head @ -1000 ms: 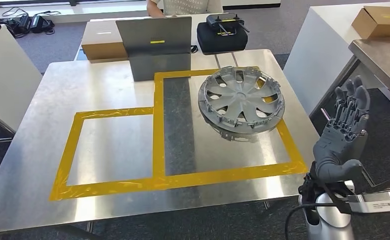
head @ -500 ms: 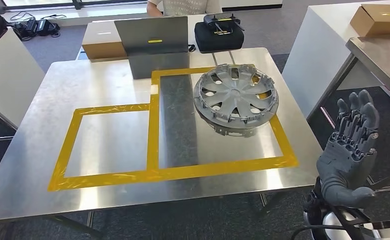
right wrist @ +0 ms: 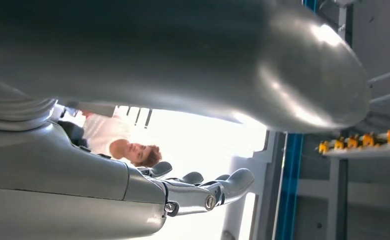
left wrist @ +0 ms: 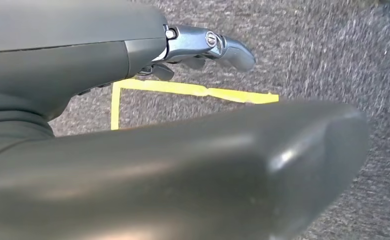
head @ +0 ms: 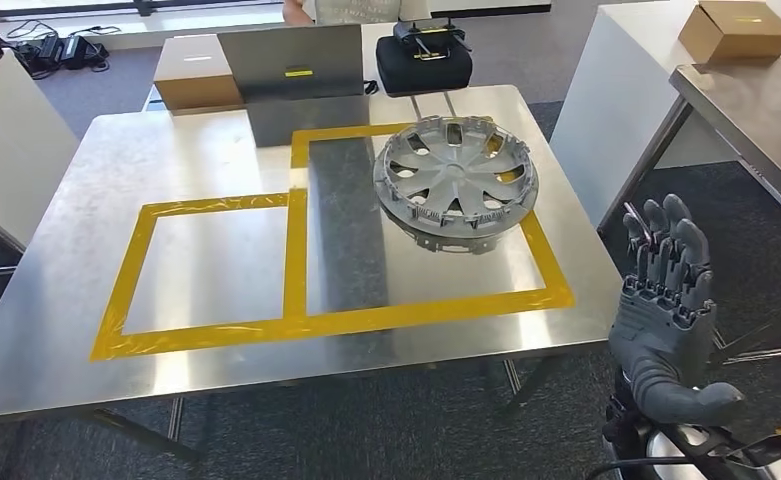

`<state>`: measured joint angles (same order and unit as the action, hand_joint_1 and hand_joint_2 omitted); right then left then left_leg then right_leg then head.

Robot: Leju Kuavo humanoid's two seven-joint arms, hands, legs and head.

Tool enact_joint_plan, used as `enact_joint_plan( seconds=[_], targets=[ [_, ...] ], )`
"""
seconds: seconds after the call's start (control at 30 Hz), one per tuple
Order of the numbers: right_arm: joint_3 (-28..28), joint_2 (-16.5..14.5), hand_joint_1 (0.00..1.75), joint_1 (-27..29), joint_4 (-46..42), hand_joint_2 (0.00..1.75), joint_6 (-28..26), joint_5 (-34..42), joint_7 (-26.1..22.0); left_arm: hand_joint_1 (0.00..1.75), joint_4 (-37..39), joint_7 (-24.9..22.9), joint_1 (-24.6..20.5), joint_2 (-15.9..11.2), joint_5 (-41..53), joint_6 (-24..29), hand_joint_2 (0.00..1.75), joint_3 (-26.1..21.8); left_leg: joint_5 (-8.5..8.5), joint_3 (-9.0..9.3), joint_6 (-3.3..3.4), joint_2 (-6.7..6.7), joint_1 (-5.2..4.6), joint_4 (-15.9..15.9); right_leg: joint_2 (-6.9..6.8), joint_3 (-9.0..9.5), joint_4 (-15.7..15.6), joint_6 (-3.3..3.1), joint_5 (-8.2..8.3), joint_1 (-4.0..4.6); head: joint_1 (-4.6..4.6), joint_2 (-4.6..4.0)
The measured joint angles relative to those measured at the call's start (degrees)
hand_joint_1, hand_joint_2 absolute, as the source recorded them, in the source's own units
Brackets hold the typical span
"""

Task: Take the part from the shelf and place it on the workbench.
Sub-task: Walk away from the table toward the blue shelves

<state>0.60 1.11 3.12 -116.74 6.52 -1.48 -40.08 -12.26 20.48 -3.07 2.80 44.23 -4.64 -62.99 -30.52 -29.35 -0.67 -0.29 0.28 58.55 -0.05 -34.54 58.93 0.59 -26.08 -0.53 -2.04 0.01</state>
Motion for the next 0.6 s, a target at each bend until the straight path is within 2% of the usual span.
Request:
enact_joint_plan(
  seconds=[0.07,0.1,0.13,0.17,0.2,0.23,0.27,0.3,0.33,0.37,0.43,0.47,0.5,0.57,0.6],
  targets=[
    [-0.42,-0.16,0.0,0.03,0.22,0.0,0.13,-0.65,0.02,0.0,0.0,0.06,-0.03,0.05,0.25,0.01,0.0,0.0,0.89,-0.45,0.82,0.08,-0.03,-0.27,0.05,-0.13,-0.11,0.8,0.36,-0.18,0.0,0.0],
    [-0.6,-0.19,0.0,0.02,0.37,0.0,0.14,-0.87,0.02,0.0,0.0,0.09,-0.07,0.08,0.4,0.01,0.0,0.0,1.4,-0.8,1.28,0.12,0.04,-0.43,0.09,-0.45,0.48,1.13,-0.4,-0.26,0.07,0.0],
    [-0.74,-0.19,0.0,0.0,0.54,0.0,0.11,-1.08,0.01,0.0,-0.01,0.11,-0.11,0.1,0.55,0.01,0.0,0.0,1.98,-1.29,1.68,0.15,0.15,-0.61,0.11,-1.12,2.1,1.43,-2.12,-0.3,0.24,-0.01],
    [-0.84,-0.19,0.0,-0.01,0.75,0.0,0.07,-1.22,0.02,0.0,-0.02,0.15,-0.16,0.11,0.72,-0.03,0.0,0.0,2.54,-1.86,1.97,0.16,0.19,-0.66,0.13,-2.13,4.92,1.67,-4.7,-0.36,0.42,-0.01],
    [-0.9,-0.19,0.0,-0.02,0.99,0.0,0.01,-1.32,0.03,0.0,-0.03,0.19,-0.17,0.1,0.86,-0.07,0.0,0.0,3.1,-2.59,2.18,0.1,0.14,-0.63,0.13,-3.33,8.57,1.88,-7.48,-0.33,0.63,-0.01],
    [-0.98,-0.19,0.0,0.0,1.2,0.0,-0.05,-1.34,0.03,0.0,-0.04,0.21,-0.17,0.08,0.98,-0.11,0.0,0.0,3.67,-3.35,2.28,0.07,0.07,-0.58,0.13,-4.3,12.16,2.02,-9.58,-0.33,0.77,-0.01],
    [-1.11,-0.19,0.0,0.04,1.38,0.0,-0.1,-1.21,0.03,0.0,-0.04,0.22,-0.16,0.07,1.09,-0.15,0.0,0.0,4.24,-4.1,2.34,0.03,-0.01,-0.5,0.13,-4.66,14.65,2.07,-10.53,-0.32,0.84,-0.01],
    [-1.26,-0.19,0.0,0.06,1.49,0.0,-0.13,-0.99,0.02,0.0,-0.04,0.21,-0.16,0.07,1.18,-0.16,0.0,0.0,4.77,-4.9,2.35,-0.01,-0.08,-0.39,0.13,-4.04,15.23,2.02,-10.19,-0.31,0.89,-0.01],
    [-1.45,-0.19,0.0,0.06,1.56,0.0,-0.07,-0.68,0.01,0.0,-0.04,0.19,-0.15,0.06,1.25,-0.16,0.0,0.0,5.27,-5.64,2.3,-0.08,-0.14,-0.25,0.14,-2.26,13.54,1.86,-8.85,-0.28,0.93,-0.01],
    [-1.63,-0.2,0.0,0.06,1.59,0.0,0.09,-0.33,0.01,0.0,-0.03,0.17,-0.16,0.06,1.33,-0.16,0.0,0.0,5.73,-6.29,2.21,-0.17,-0.18,-0.1,0.16,0.46,10.07,1.6,-7.27,-0.2,0.97,-0.01],
    [-1.97,-0.22,0.0,0.06,1.57,0.0,0.64,0.21,-0.01,0.0,-0.02,0.18,-0.18,0.09,1.54,-0.18,0.0,0.0,6.61,-7.09,1.77,-0.34,-0.23,0.08,0.21,6.11,1.84,0.81,-6.01,0.17,0.96,-0.01],
    [-2.09,-0.25,0.0,0.06,1.56,0.0,0.9,0.33,-0.03,0.0,-0.02,0.2,-0.2,0.09,1.66,-0.18,0.0,0.0,7.03,-7.17,1.44,-0.39,-0.22,0.07,0.25,7.68,-0.71,0.41,-6.01,0.41,0.96,-0.01],
    [-2.19,-0.27,0.0,0.05,1.55,0.0,1.09,0.34,-0.02,0.0,-0.02,0.22,-0.22,0.1,1.75,-0.19,0.0,0.0,7.48,-7.19,1.05,-0.41,-0.17,-0.06,0.27,8.21,-1.86,0.01,-6.17,0.66,0.98,-0.01],
    [-2.27,-0.37,0.0,-0.02,1.55,0.0,1.28,0.24,-0.02,0.0,-0.03,0.25,-0.25,0.03,1.86,-0.19,0.0,0.0,8.31,-7.32,0.29,-0.45,-0.09,-0.4,0.18,7.5,-2.18,-0.81,-5.09,0.68,1.14,-0.01],
    [-2.28,-0.48,0.0,-0.07,1.55,0.0,1.39,0.17,0.01,0.0,-0.01,0.25,-0.24,0.02,1.9,-0.2,0.0,0.0,7.75,-7.68,-0.03,-0.44,-0.08,-0.11,0.08,6.91,-2.35,-1.29,-4.42,0.54,1.15,-0.01]
  ],
)
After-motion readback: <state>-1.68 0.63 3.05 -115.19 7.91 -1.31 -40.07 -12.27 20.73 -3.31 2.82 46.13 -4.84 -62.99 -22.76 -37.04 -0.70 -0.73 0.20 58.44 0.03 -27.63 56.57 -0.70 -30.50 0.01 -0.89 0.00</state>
